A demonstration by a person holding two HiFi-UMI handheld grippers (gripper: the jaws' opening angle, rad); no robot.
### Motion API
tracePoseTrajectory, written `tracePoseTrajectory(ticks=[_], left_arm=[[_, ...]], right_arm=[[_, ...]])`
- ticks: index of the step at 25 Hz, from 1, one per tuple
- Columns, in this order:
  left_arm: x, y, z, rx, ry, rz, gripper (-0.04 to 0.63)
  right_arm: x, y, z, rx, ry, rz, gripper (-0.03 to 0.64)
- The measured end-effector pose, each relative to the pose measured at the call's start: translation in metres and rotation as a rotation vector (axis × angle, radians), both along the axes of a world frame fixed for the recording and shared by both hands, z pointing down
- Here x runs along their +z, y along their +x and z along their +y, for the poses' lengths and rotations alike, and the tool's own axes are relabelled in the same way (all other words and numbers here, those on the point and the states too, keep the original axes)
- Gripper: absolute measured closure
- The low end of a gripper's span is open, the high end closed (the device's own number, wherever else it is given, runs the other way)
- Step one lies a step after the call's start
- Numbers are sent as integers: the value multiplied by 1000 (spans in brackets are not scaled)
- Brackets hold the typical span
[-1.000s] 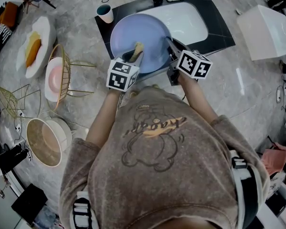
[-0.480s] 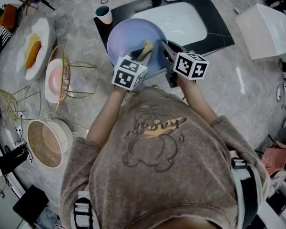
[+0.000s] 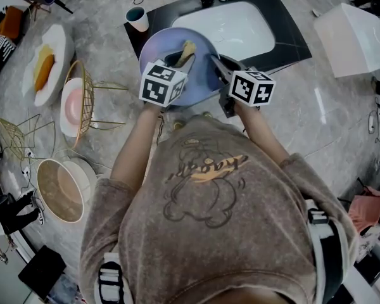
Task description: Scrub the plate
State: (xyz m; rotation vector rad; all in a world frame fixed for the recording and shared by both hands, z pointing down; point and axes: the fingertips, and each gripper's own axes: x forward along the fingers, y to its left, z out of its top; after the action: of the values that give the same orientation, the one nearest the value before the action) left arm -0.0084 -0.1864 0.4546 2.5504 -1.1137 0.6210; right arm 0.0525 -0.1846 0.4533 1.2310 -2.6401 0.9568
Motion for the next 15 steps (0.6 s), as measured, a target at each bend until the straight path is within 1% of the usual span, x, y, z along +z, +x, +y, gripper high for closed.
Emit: tracePoseTrajectory(ticks=[3,8,11,15], left_arm=[[-3,-15,-7,-34,6,-8,514],[-2,-39,-13,-77,4,-48,514],[4,-52,-13,-104,-11,-82,514],[13,-63,-6,-115,-42,-127,514]], right_arm=[[-1,0,1,0,-2,-4,578],[-3,0,0,-2,-1,-13,578],[-2,0,-1,0,-4,-10,578],[0,1,-2,7,-9,-11,578]])
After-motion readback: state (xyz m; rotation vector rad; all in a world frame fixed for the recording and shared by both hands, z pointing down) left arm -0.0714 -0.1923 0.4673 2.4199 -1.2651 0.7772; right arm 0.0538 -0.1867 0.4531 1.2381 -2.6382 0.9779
